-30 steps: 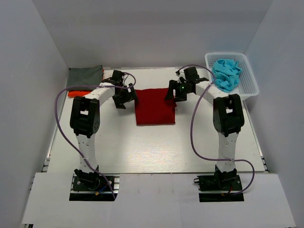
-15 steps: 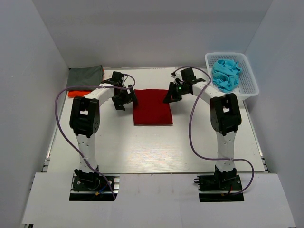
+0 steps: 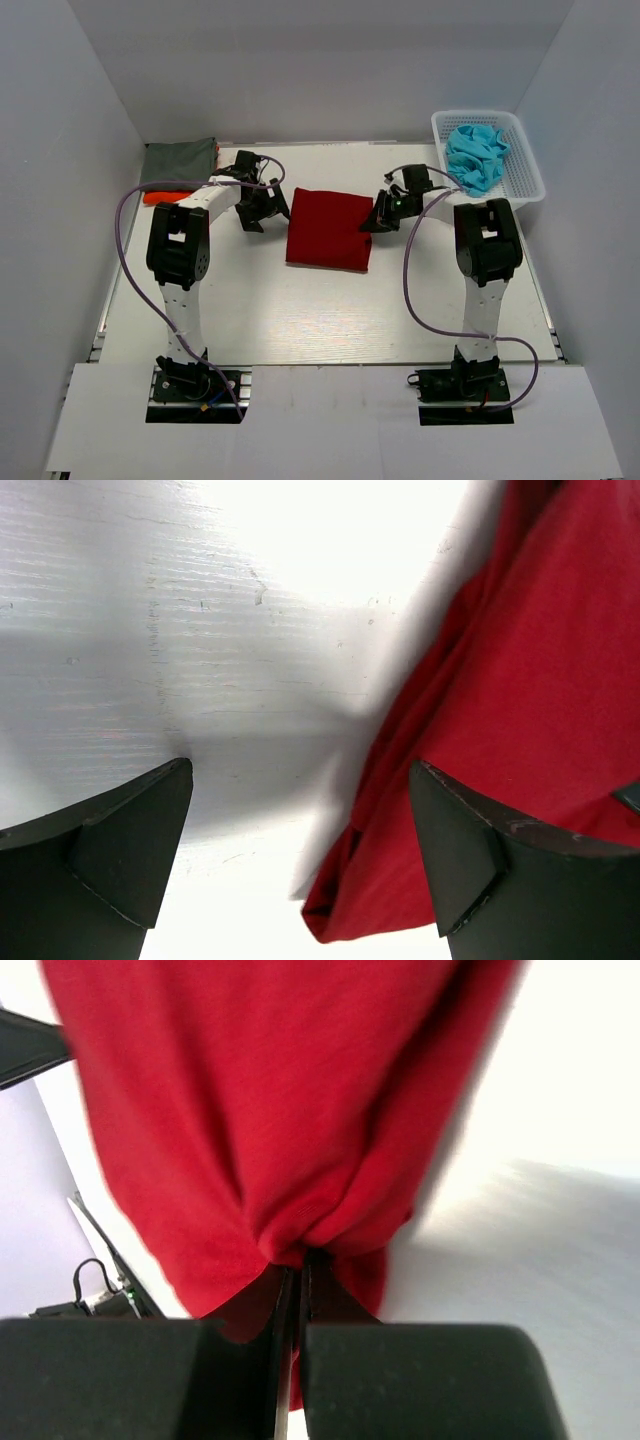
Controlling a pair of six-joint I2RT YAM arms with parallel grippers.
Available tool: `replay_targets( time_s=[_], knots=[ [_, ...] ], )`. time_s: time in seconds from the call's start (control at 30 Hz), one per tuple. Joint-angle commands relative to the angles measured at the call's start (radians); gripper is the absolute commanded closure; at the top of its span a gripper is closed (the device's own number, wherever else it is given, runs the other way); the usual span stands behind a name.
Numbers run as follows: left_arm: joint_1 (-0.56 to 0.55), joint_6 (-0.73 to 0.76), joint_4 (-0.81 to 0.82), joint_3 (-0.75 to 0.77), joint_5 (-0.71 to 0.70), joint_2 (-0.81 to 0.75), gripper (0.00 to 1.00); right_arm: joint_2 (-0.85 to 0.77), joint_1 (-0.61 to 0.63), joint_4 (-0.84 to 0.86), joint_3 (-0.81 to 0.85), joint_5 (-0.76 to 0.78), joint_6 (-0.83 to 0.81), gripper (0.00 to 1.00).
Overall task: Fold and stack the t-shirts
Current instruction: Smooth out wrinkles on the folded tshirt, then put the neatly folded tshirt into the corner of the board with the left arm
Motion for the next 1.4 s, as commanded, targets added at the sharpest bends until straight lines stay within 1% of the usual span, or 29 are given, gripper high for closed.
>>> replay_targets(
  time_s=[0.0, 0.07, 0.17, 0.2, 0.23, 0.27, 0.3, 0.33, 0.37, 0.43, 0.5, 0.53, 0.57, 0.73, 0.77, 0.87, 0.9, 0.93, 1.03, 1.1, 1.17, 1.2, 1.27, 1.3, 1.33, 1.37],
  knots=[
    [-0.002, 0.022, 0.009, -0.007, 0.012, -0.080, 0.01, 0.047, -0.018, 0.052, -0.028, 0.012, 0.006, 1.00],
    [-0.002, 0.031, 0.009, 0.005, 0.012, -0.080, 0.01, 0.056, -0.022, 0.043, -0.029, 0.051, 0.000, 1.00],
    [-0.011, 0.040, -0.003, 0.014, 0.012, -0.070, 0.01, 0.062, -0.022, -0.005, -0.023, 0.185, -0.047, 1.00],
    [-0.011, 0.049, -0.003, 0.023, 0.021, -0.070, 0.01, 0.064, -0.022, -0.025, -0.019, 0.203, -0.069, 1.00],
    [-0.011, 0.058, -0.003, 0.023, 0.021, -0.059, 0.01, 0.065, -0.019, -0.052, -0.013, 0.255, -0.076, 0.96],
    [-0.011, 0.059, -0.003, 0.033, 0.030, -0.059, 0.01, 0.065, -0.018, -0.071, 0.000, 0.268, -0.089, 0.94],
    [-0.011, 0.074, -0.003, 0.042, 0.030, -0.059, 0.01, 0.059, -0.018, -0.077, 0.010, 0.266, -0.105, 0.89],
    [-0.011, 0.083, 0.006, 0.042, 0.044, -0.050, 0.01, 0.053, -0.018, -0.085, 0.021, 0.242, -0.113, 0.82],
    [-0.011, 0.083, 0.006, 0.056, 0.054, -0.039, 0.01, 0.038, -0.018, -0.097, 0.029, 0.234, -0.116, 0.69],
    [-0.021, 0.118, 0.006, 0.071, 0.079, -0.025, 0.01, 0.003, -0.014, -0.098, 0.041, 0.211, -0.130, 0.61],
    [-0.021, 0.137, 0.006, 0.097, 0.093, 0.001, 0.01, -0.045, -0.017, -0.103, 0.062, 0.181, -0.132, 0.43],
    [-0.030, 0.147, 0.006, 0.112, 0.093, 0.001, 0.01, -0.069, -0.015, -0.106, 0.070, 0.182, -0.129, 0.23],
    [-0.039, 0.148, 0.006, 0.125, 0.093, 0.016, 0.01, -0.095, -0.018, -0.120, 0.076, 0.188, -0.129, 0.10],
    [-0.076, 0.174, -0.016, 0.134, 0.035, 0.041, 0.01, -0.195, -0.018, -0.163, 0.103, 0.237, -0.126, 0.10],
    [-0.090, 0.183, -0.016, 0.134, 0.035, 0.051, 0.01, -0.206, -0.020, -0.178, 0.103, 0.284, -0.127, 0.10],
    [-0.117, 0.183, -0.025, 0.134, -0.020, 0.064, 0.01, -0.266, -0.023, -0.183, 0.089, 0.360, -0.124, 0.10],
    [-0.117, 0.183, -0.025, 0.134, -0.057, 0.073, 0.01, -0.278, -0.026, -0.178, 0.075, 0.363, -0.126, 0.10],
    [-0.131, 0.183, -0.035, 0.134, -0.070, 0.087, 0.01, -0.312, -0.025, -0.175, 0.064, 0.368, -0.123, 0.10],
    [-0.157, 0.183, -0.045, 0.160, -0.083, 0.116, 0.01, -0.343, -0.028, -0.172, 0.047, 0.352, -0.116, 0.10],
    [-0.168, 0.161, -0.045, 0.171, -0.120, 0.145, 0.04, -0.350, -0.026, -0.167, 0.029, 0.334, -0.106, 0.10],
    [-0.191, 0.152, -0.054, 0.185, -0.120, 0.165, 0.09, -0.367, -0.031, -0.157, 0.009, 0.329, -0.101, 0.10],
    [-0.191, 0.152, -0.065, 0.200, -0.151, 0.174, 0.12, -0.370, -0.031, -0.157, -0.002, 0.329, -0.103, 0.10],
    [-0.215, 0.143, -0.074, 0.200, -0.182, 0.183, 0.22, -0.384, -0.029, -0.160, -0.019, 0.344, -0.101, 0.10],
    [-0.231, 0.132, -0.083, 0.200, -0.209, 0.193, 0.26, -0.398, -0.031, -0.160, -0.023, 0.357, -0.103, 0.10],
    [-0.231, 0.132, -0.083, 0.200, -0.218, 0.193, 0.28, -0.399, -0.034, -0.164, -0.031, 0.361, -0.103, 0.10],
    [-0.255, 0.132, -0.083, 0.189, -0.247, 0.193, 0.30, -0.404, -0.034, -0.164, -0.037, 0.369, -0.104, 0.10]
  ],
)
